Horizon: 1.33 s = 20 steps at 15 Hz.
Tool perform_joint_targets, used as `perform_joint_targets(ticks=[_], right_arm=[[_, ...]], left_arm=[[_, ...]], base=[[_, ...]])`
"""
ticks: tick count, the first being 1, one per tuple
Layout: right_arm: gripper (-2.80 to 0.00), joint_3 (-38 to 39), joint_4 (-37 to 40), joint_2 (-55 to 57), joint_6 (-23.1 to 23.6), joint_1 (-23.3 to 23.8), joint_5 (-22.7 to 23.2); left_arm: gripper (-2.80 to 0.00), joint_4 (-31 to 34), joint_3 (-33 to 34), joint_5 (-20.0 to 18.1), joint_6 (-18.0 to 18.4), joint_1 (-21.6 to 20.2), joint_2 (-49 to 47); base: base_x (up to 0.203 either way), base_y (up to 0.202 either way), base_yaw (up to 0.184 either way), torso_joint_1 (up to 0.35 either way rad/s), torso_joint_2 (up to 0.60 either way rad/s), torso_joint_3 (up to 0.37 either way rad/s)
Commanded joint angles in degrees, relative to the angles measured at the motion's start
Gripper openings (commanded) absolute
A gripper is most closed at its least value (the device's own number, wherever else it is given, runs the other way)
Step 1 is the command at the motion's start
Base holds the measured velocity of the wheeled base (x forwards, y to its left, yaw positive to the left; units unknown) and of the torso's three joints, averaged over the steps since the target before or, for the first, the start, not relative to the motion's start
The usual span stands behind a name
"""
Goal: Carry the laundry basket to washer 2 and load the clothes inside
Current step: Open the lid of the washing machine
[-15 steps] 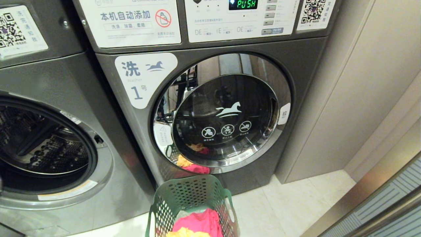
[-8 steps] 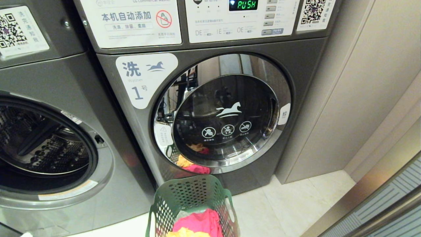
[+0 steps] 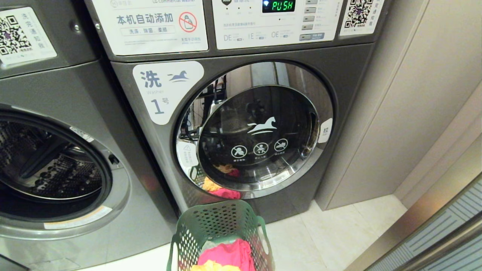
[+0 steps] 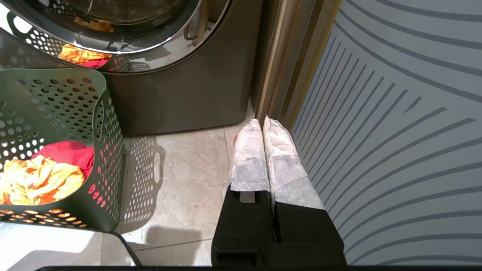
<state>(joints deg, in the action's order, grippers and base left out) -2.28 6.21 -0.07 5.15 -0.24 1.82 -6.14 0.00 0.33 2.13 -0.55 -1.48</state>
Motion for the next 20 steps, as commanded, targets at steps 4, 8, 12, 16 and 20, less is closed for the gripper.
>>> perform_joint_targets(ticks=[4,8,12,16,20], right_arm=[[-2.8,0.0,0.0,0.1,0.0,0.0,0.0],[-2.8,0.0,0.0,0.1,0.1,0.0,0.1],[-2.8,0.0,0.0,0.1,0.1,-0.1,0.1],[-2.8,0.0,0.0,0.1,0.1,0.0,0.0],[-2.8,0.0,0.0,0.1,0.8,0.0,0.3]], left_arm=[[-2.8,0.1,2.3,0.2,-1.0,0.0,1.4],[-2.8,0.1,2.3,0.2,-0.9,0.0,1.3],[-2.8,0.0,2.3,0.2,-0.9,0.0,1.4],[-2.8,0.0,2.3,0.1,-0.6,0.0,1.4],[-2.8,0.0,2.3,0.3,-1.6,0.0,1.4]], base=[[0.0,0.0,0.0,0.0,0.0,0.0],[0.0,0.0,0.0,0.0,0.0,0.0],[-0.108,0.0,0.0,0.004,0.0,0.001],[-0.194,0.0,0.002,0.001,0.0,0.0],[-0.057,0.0,0.001,-0.001,0.0,0.001]])
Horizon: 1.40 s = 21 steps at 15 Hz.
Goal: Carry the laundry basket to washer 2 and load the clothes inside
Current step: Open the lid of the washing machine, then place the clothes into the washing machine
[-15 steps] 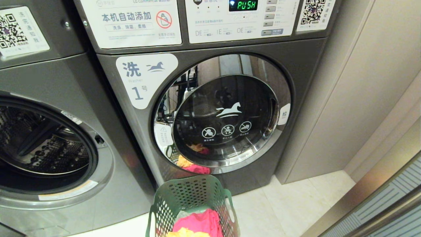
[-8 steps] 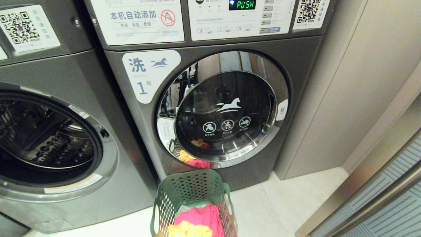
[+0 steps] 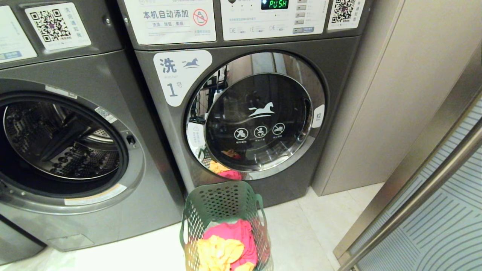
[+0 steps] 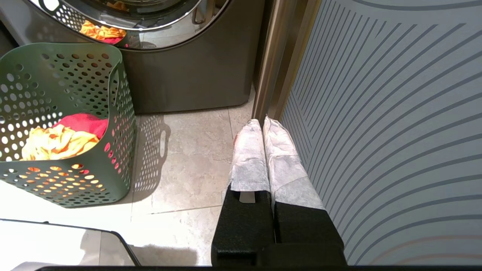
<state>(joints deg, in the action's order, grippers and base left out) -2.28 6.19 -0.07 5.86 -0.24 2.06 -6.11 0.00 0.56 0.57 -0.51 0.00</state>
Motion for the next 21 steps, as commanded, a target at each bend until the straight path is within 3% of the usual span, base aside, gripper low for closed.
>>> perform_joint_targets(ticks=[1,16,21], right_arm=[[-2.8,0.1,0.0,0.1,0.1,0.0,0.0],[-2.8,0.1,0.0,0.1,0.0,0.0,-0.1],[-2.8,0.1,0.0,0.1,-0.1,0.0,0.0]], left_arm=[[-2.8,0.0,2.3,0.1,-0.1,0.0,-0.1],[-2.8,0.0,2.3,0.1,-0.1,0.0,-0.1],[-2.8,-0.1,2.3,0.1,0.0,0.0,-0.1]], base=[[0.0,0.0,0.0,0.0,0.0,0.0],[0.0,0.0,0.0,0.0,0.0,0.0],[0.002,-0.007,0.133,0.003,0.0,0.002]])
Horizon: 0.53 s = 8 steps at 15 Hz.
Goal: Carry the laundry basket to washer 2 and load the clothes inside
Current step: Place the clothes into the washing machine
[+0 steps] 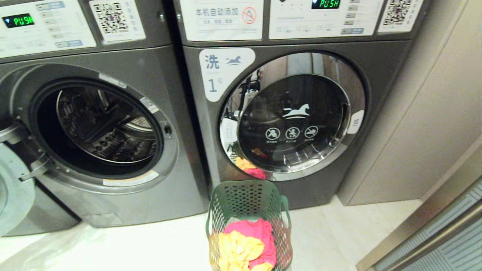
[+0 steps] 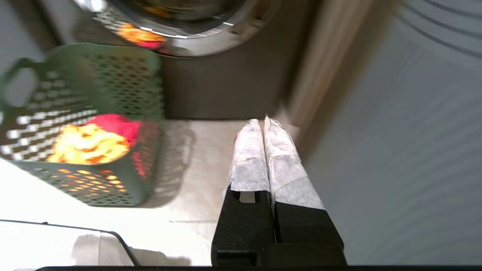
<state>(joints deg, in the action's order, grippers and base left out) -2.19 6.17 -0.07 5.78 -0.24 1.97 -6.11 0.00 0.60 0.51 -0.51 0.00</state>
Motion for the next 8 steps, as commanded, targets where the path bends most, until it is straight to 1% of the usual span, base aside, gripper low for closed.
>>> perform_joint_targets(ticks=[1,3,4,5,8], right_arm=[[-2.8,0.0,0.0,0.1,0.0,0.0,0.0],[-2.8,0.0,0.1,0.1,-0.1,0.0,0.0],[-2.8,0.0,0.1,0.1,-0.1,0.0,0.0],[-2.8,0.0,0.0,0.1,-0.1,0.0,0.0],[-2.8,0.0,0.1,0.1,-0.2,0.0,0.1]], left_arm=[[-2.8,-0.1,2.3,0.0,0.0,0.0,-0.1],[-2.8,-0.1,2.3,0.0,-0.2,0.0,-0.1],[-2.8,-0.1,2.3,0.0,-0.9,0.0,-0.1],[-2.8,-0.1,2.3,0.0,-1.9,0.0,-0.1],[-2.8,-0.1,2.3,0.0,-2.0,0.0,-0.1]], base=[[0.001,-0.007,0.169,0.006,0.0,0.001],[0.0,-0.005,0.131,0.001,0.0,0.001],[0.002,0.003,0.079,0.0,0.0,0.0],[0.0,0.0,0.0,0.0,0.0,0.0],[0.0,0.0,0.0,0.0,0.0,0.0]])
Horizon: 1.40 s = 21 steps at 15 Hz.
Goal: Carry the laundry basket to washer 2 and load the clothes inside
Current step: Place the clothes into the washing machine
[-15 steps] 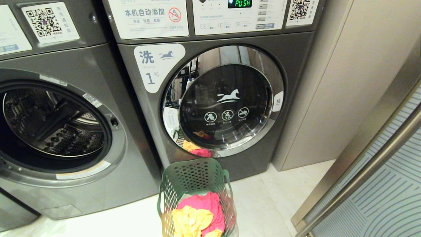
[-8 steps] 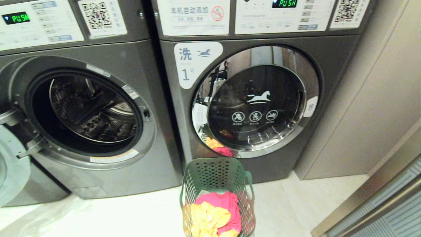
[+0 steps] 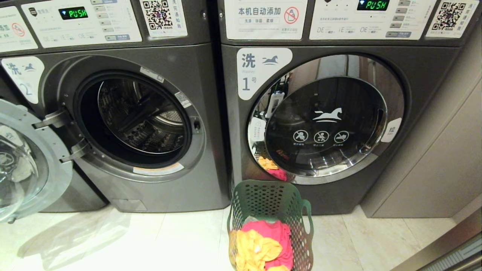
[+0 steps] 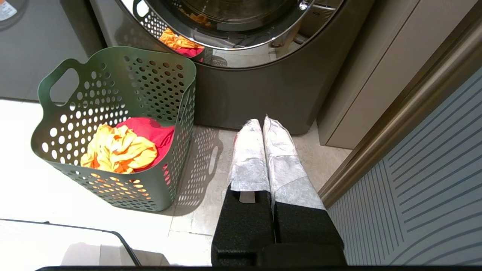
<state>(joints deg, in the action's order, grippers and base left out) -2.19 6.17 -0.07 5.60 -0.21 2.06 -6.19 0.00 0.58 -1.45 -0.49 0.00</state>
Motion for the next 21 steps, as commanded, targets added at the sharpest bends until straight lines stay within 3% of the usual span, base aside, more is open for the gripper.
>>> perform_joint_targets(ticks=[1,6,21], right_arm=[[-2.8,0.0,0.0,0.1,-0.1,-0.1,0.0],[-2.8,0.0,0.0,0.1,0.1,-0.1,0.0],[-2.8,0.0,0.0,0.1,0.0,-0.1,-0.1]], left_arm=[[-2.8,0.0,2.3,0.0,0.0,0.0,-0.1],[-2.8,0.0,2.3,0.0,0.0,0.0,-0.1],[-2.8,0.0,2.3,0.0,0.0,0.0,-0.1]], base=[[0.0,0.0,0.0,0.0,0.0,0.0],[0.0,0.047,-0.006,0.0,0.0,0.001],[0.0,0.191,-0.001,0.004,0.0,0.003]])
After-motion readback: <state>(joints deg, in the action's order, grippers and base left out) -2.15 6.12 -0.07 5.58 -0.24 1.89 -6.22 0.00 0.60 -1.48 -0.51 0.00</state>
